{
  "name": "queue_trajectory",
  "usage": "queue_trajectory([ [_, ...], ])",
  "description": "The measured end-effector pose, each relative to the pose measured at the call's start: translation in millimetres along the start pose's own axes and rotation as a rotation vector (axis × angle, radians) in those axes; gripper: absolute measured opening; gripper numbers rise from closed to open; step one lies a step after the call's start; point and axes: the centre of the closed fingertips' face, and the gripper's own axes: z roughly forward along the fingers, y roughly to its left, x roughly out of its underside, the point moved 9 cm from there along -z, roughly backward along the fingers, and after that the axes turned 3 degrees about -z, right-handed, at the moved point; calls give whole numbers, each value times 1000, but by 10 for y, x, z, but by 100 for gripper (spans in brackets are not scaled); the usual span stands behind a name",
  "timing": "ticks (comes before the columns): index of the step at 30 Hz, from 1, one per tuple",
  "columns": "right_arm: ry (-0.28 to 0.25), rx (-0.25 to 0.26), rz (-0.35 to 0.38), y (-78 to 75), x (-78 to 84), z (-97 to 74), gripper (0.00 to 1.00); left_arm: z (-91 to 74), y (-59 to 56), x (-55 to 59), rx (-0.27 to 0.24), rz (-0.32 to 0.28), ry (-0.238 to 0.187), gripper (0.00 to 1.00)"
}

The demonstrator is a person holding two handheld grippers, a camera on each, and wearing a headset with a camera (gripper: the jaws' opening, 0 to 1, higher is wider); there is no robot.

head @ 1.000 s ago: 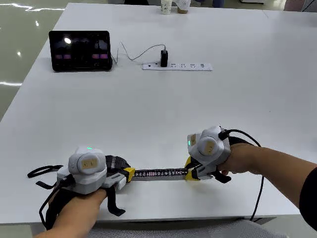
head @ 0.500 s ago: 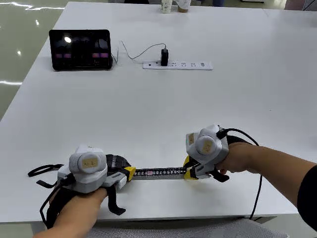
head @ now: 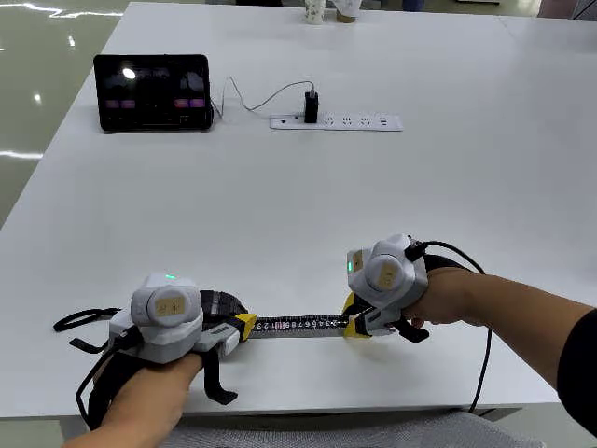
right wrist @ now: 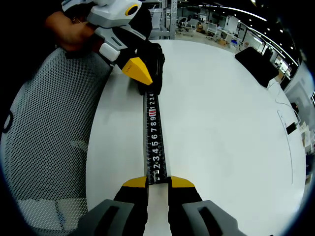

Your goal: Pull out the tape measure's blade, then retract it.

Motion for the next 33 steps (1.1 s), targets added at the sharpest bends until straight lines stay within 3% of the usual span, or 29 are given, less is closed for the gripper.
queue_trajectory([
  [33, -19, 7, -5, 6, -79, 49, 12, -1, -3, 4, 0, -1, -1, 60],
])
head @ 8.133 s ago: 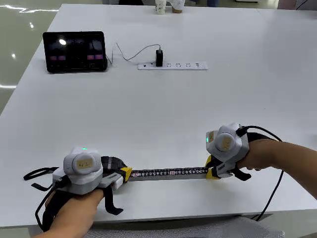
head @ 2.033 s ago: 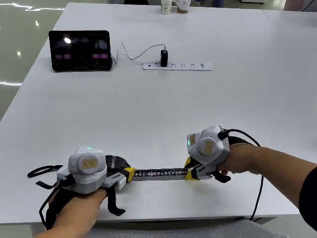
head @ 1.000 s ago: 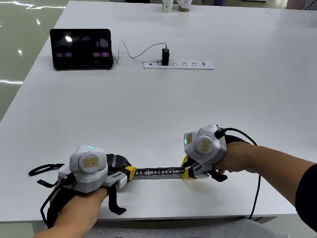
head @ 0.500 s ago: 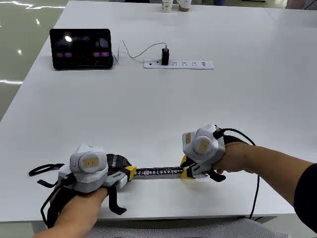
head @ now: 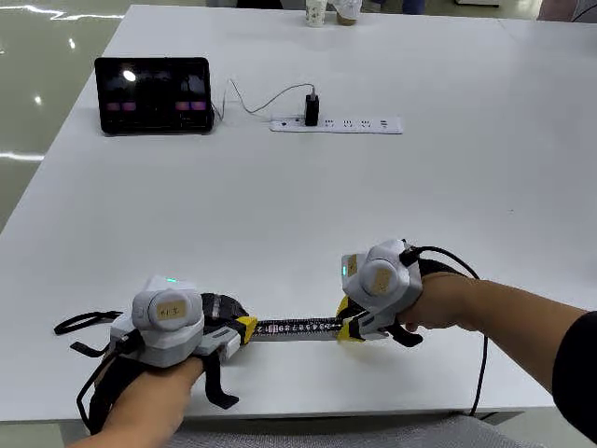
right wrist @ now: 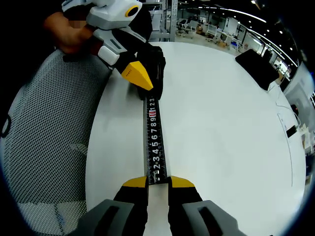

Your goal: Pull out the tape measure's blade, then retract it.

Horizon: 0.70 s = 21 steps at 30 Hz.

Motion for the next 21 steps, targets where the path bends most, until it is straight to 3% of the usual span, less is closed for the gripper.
queue_trajectory([
  [21, -51, 21, 31, 9, -53, 47, 12, 1, 13, -11, 1, -1, 1, 60],
])
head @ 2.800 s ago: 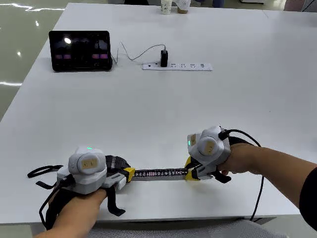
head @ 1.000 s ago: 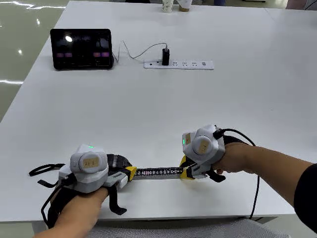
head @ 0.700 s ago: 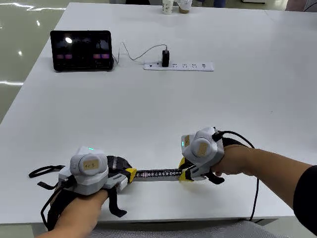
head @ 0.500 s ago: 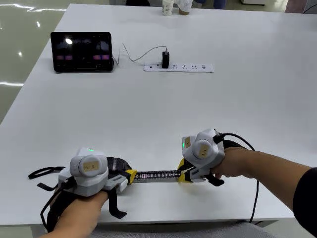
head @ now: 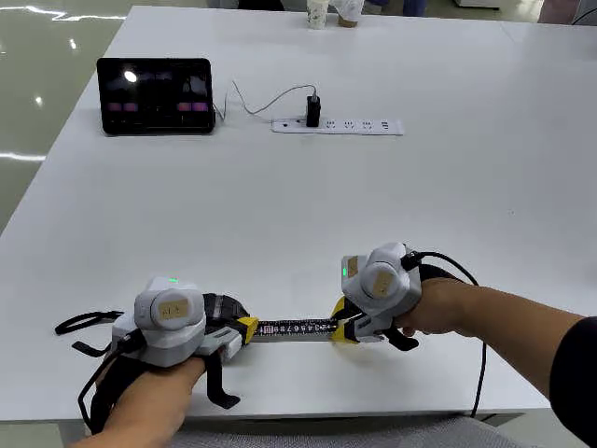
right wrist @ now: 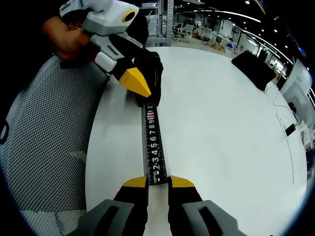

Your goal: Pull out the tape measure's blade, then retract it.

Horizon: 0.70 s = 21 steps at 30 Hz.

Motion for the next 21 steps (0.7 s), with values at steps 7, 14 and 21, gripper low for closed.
queue_trajectory([
  [7, -21, 14, 21, 17, -14, 15, 12, 2, -1, 4, 0, 0, -1, 60],
  [14, -27, 10, 9, 24, -37, 35, 12, 0, -2, 2, 0, 2, 0, 60],
  [21, -40, 4, 1, 22, -65, 55, 11, -5, -3, 3, 0, 1, -1, 60],
])
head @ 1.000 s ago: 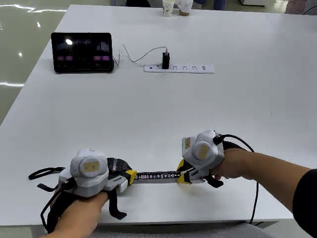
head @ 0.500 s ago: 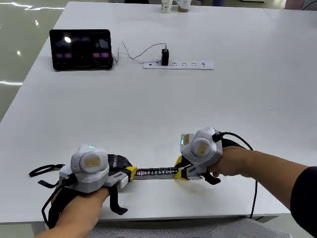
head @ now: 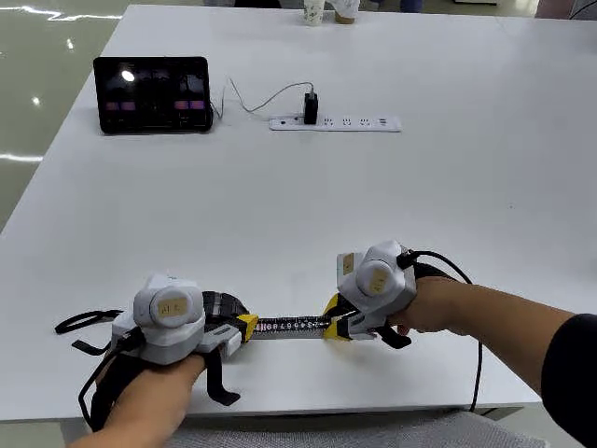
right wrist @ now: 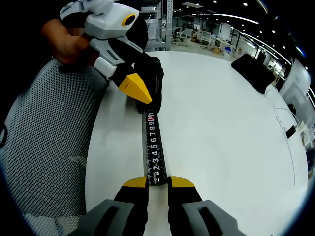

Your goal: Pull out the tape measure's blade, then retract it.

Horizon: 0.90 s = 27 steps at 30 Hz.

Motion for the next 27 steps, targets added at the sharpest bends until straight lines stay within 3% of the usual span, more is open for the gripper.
queue_trajectory([
  [27, -17, -1, -3, 15, -125, 84, 12, 3, -3, 3, 3, -2, -2, 60],
])
